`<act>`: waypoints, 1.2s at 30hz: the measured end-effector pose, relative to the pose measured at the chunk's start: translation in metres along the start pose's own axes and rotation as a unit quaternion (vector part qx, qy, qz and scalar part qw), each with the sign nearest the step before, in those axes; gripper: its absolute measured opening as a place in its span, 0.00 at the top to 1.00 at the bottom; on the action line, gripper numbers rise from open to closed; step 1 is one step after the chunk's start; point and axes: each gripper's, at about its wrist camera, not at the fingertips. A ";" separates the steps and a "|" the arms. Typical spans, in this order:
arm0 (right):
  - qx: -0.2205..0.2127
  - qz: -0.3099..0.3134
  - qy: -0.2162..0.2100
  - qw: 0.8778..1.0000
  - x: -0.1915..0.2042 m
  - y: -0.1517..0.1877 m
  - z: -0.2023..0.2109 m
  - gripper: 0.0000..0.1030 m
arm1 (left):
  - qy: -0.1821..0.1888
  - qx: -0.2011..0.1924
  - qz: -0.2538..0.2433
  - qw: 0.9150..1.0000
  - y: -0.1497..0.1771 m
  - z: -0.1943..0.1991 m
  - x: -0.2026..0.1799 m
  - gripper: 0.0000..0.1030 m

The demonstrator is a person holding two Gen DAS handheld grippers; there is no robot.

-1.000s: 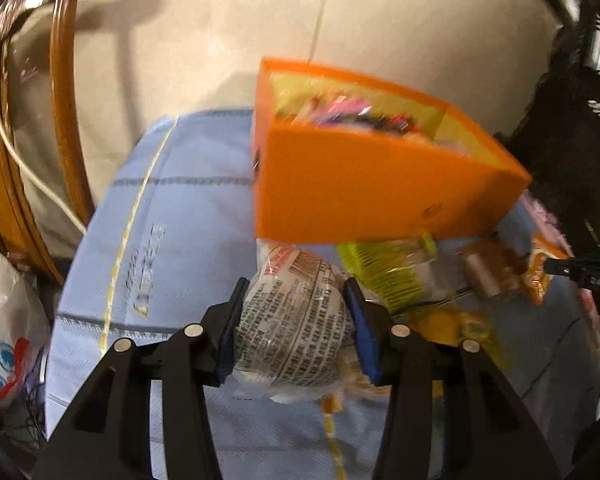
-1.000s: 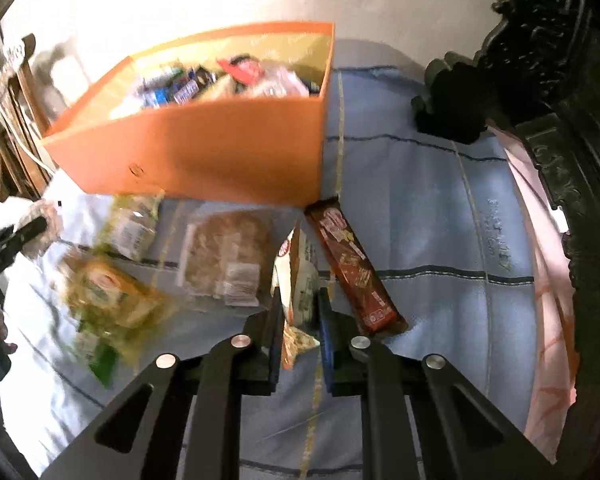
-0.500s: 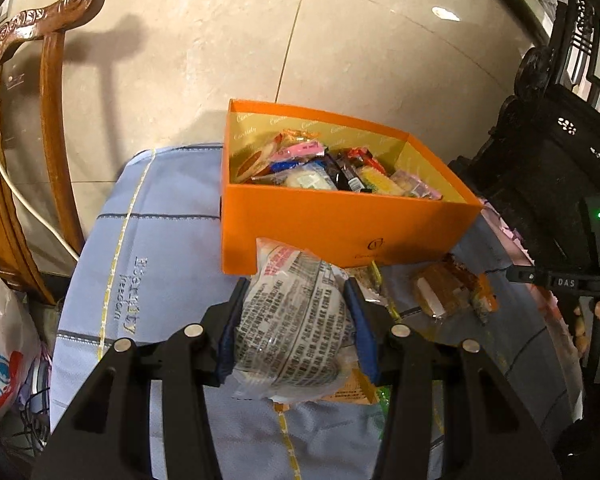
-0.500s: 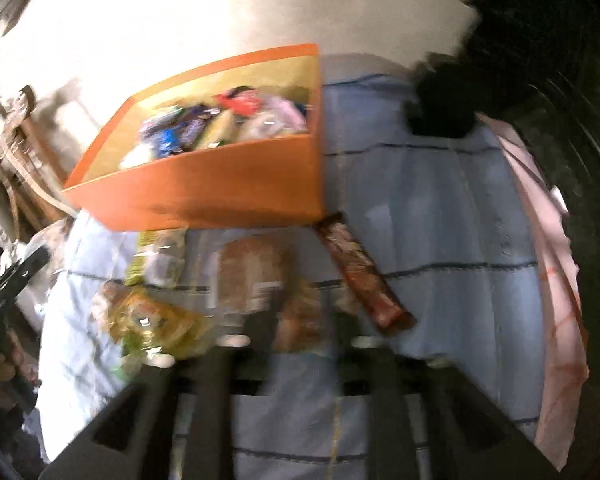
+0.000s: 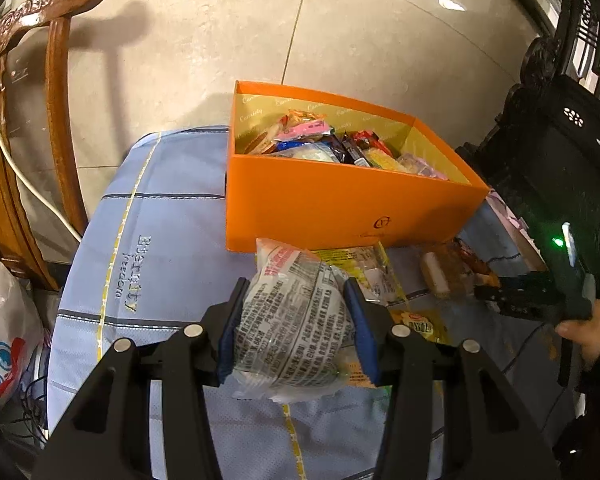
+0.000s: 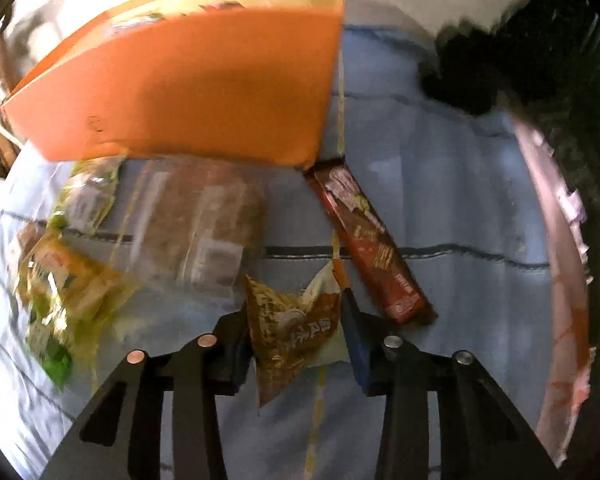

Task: Organize snacks
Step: 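Carry both bags over the orange box and release them inside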

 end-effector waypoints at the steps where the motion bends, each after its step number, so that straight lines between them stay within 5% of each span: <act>1: -0.002 -0.012 -0.015 1.000 -0.002 0.002 0.006 0.64 | 0.000 -0.001 0.003 1.000 -0.001 0.000 0.000 0.55; 5: -0.030 -0.033 -0.054 0.998 -0.010 0.000 0.038 0.77 | 0.006 -0.008 0.007 1.000 -0.004 0.003 0.001 0.55; 11: -0.111 -0.007 -0.090 0.990 -0.002 -0.053 0.109 0.77 | 0.019 -0.029 -0.009 0.999 -0.036 0.009 -0.013 0.55; 21: -0.203 0.033 -0.126 0.970 0.019 -0.187 0.178 0.76 | 0.018 -0.105 -0.047 0.993 -0.174 0.004 -0.059 0.51; 22: -0.205 0.027 -0.131 0.970 0.019 -0.203 0.176 0.74 | 0.010 -0.106 -0.048 0.993 -0.186 -0.003 -0.061 0.29; 23: -0.203 0.023 -0.133 0.970 0.018 -0.212 0.171 0.53 | 0.006 -0.105 -0.047 0.993 -0.192 -0.008 -0.062 0.12; 24: -0.194 0.016 -0.132 0.972 0.017 -0.222 0.162 0.29 | -0.004 -0.100 -0.045 0.994 -0.202 -0.019 -0.063 0.04; 25: -0.186 0.010 -0.112 0.976 0.014 -0.230 0.152 0.27 | -0.016 -0.095 -0.039 0.995 -0.210 -0.028 -0.061 0.04; 31: -0.184 -0.013 -0.111 0.976 -0.001 -0.214 0.148 0.27 | -0.022 -0.094 -0.024 0.995 -0.206 -0.028 -0.045 0.04; 36: -0.153 0.005 -0.100 0.983 0.003 -0.152 0.135 0.26 | -0.006 -0.078 -0.060 0.995 -0.149 -0.008 -0.040 0.04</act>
Point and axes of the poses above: each gripper's, at about its wrist camera, not at the fingertips, and z roughly against the way its jaws point, x to its left, y to its underside, and after that the axes turned 4 degrees about -x, right-handed
